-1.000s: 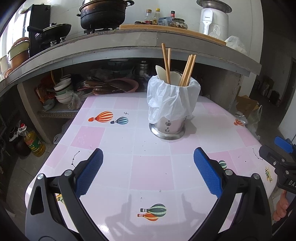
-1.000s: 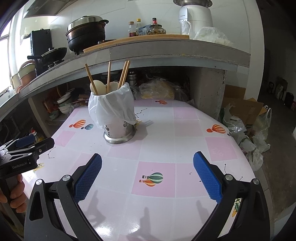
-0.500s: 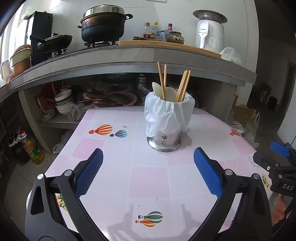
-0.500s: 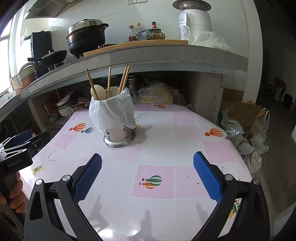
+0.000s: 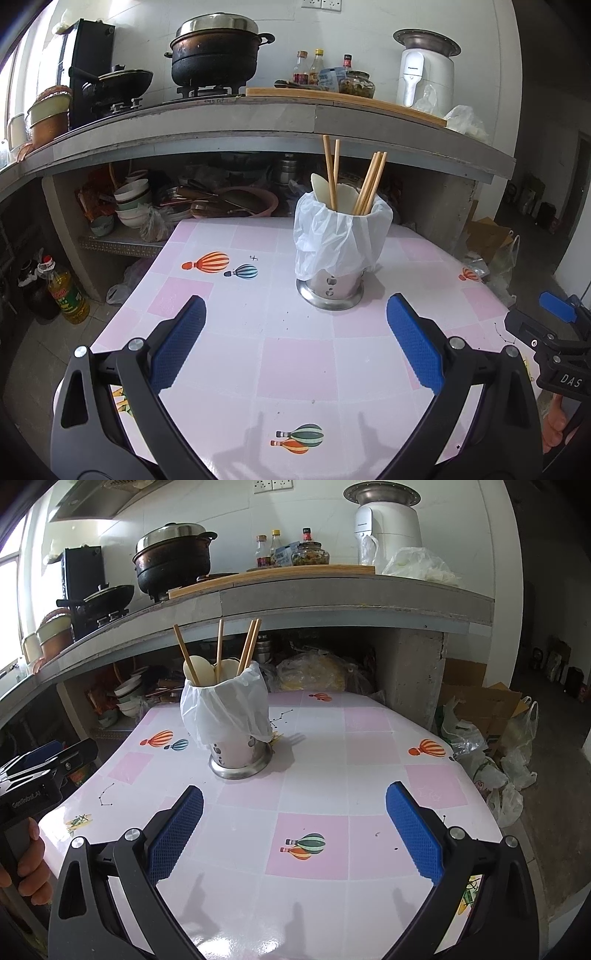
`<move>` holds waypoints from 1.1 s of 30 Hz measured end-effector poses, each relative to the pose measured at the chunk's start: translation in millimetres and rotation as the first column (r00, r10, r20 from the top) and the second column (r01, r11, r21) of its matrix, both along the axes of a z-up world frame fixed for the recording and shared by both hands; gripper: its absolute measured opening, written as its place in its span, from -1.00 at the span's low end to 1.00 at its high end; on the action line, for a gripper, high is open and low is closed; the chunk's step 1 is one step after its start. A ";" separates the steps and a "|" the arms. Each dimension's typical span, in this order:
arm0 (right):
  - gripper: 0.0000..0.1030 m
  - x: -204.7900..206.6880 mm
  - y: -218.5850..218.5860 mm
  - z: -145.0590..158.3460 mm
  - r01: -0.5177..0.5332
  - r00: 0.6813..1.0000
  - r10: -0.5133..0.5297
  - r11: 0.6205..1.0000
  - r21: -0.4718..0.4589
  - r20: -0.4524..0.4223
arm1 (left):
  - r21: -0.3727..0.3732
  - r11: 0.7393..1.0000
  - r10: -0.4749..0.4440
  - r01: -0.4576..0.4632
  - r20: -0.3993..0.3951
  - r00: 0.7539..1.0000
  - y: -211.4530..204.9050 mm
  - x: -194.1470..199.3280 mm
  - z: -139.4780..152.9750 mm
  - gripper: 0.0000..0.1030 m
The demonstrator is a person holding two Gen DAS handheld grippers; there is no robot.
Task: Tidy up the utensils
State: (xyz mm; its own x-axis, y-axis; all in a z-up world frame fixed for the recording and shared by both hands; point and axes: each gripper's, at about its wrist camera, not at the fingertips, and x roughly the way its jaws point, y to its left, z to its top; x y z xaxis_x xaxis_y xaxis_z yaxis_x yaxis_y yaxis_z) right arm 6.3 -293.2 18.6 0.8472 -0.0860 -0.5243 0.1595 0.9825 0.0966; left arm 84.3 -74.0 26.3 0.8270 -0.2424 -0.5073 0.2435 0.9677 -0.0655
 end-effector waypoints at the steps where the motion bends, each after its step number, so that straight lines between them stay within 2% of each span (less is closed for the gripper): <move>1: 0.87 -0.4 0.3 0.1 0.000 1.000 0.000 1.000 0.000 0.000 | -0.001 1.000 0.001 -0.001 -0.001 1.000 0.7 -0.1 0.2 0.84; 33: 0.87 4.7 9.1 -3.7 -0.004 1.000 0.003 1.000 -0.010 -0.029 | 0.000 1.000 0.021 -0.021 -0.019 1.000 8.5 2.9 -3.2 0.84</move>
State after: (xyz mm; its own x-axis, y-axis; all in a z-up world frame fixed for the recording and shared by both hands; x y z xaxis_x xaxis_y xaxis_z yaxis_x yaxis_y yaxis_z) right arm 11.0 -284.1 14.9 0.8322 -0.0886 -0.5474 0.1586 0.9839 0.0818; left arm 87.1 -65.5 23.0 0.8222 -0.2250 -0.5229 0.2213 0.9726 -0.0705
